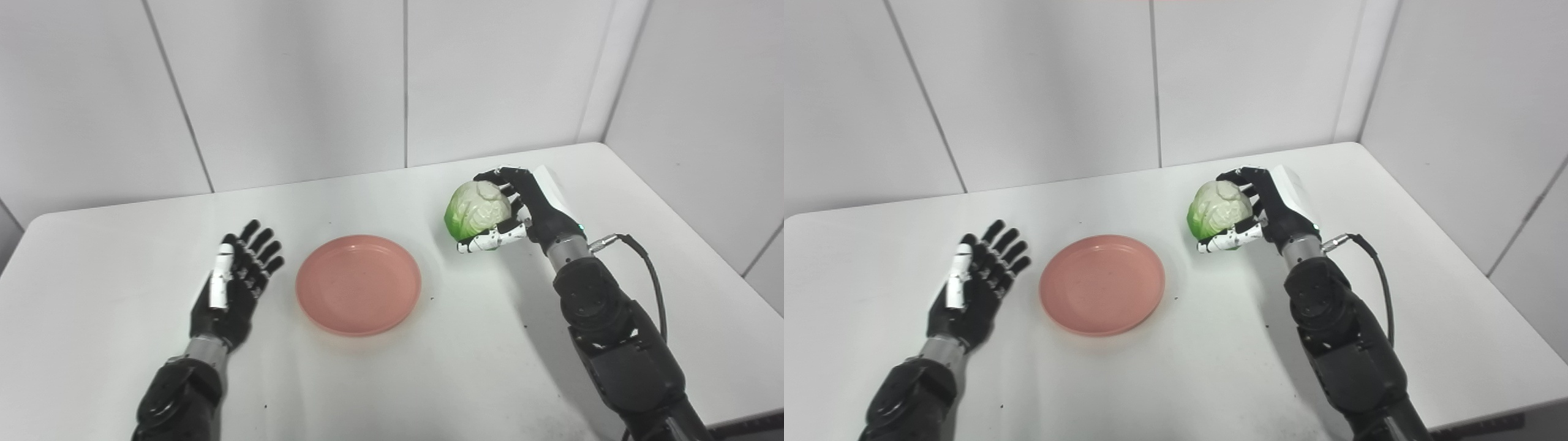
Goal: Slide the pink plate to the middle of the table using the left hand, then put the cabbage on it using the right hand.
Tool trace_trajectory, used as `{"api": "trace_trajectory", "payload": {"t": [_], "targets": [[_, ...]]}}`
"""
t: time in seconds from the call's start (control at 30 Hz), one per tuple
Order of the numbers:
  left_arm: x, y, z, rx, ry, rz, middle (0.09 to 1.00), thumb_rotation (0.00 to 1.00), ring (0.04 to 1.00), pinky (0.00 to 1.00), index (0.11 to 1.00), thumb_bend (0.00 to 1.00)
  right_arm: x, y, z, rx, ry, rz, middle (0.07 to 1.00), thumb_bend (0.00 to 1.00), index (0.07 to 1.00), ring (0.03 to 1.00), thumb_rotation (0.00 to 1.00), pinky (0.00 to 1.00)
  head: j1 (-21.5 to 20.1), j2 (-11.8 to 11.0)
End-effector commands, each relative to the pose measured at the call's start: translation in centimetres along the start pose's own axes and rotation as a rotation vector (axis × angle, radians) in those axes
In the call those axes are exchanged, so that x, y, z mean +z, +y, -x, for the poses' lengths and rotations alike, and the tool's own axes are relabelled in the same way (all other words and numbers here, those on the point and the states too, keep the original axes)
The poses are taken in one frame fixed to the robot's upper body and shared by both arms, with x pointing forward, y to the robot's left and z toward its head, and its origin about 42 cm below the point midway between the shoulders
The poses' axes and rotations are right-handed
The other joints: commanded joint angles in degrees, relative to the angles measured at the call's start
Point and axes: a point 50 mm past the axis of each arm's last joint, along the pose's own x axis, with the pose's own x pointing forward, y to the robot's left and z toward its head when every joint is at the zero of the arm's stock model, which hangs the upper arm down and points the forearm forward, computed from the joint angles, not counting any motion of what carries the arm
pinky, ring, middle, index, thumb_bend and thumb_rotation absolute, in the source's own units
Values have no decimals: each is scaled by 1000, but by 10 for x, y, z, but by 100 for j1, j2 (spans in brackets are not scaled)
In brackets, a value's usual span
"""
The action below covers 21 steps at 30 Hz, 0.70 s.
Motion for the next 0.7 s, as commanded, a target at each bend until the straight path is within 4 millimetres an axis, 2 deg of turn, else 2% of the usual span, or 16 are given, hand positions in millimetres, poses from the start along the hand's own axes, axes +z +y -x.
{"api": "trace_trajectory", "payload": {"t": [0.0,0.3,0.53,0.67], "targets": [[-19,-3,6,37,106,9,932,1000,923,915,923,442,28,-9,-15,-19,-110,7,485,511,550,386,0,352,111,8],[-22,-24,0,34,108,9,928,1000,927,923,916,440,51,28,-31,79,-169,-35,489,510,549,376,0,341,530,61],[-22,-34,-3,22,117,-4,926,1000,925,937,921,445,69,64,-34,158,-200,-61,489,511,547,381,0,351,584,117],[-21,-37,-4,13,119,-1,932,1000,926,926,928,444,76,78,-34,192,-217,-62,488,511,548,380,0,359,600,163]]}}
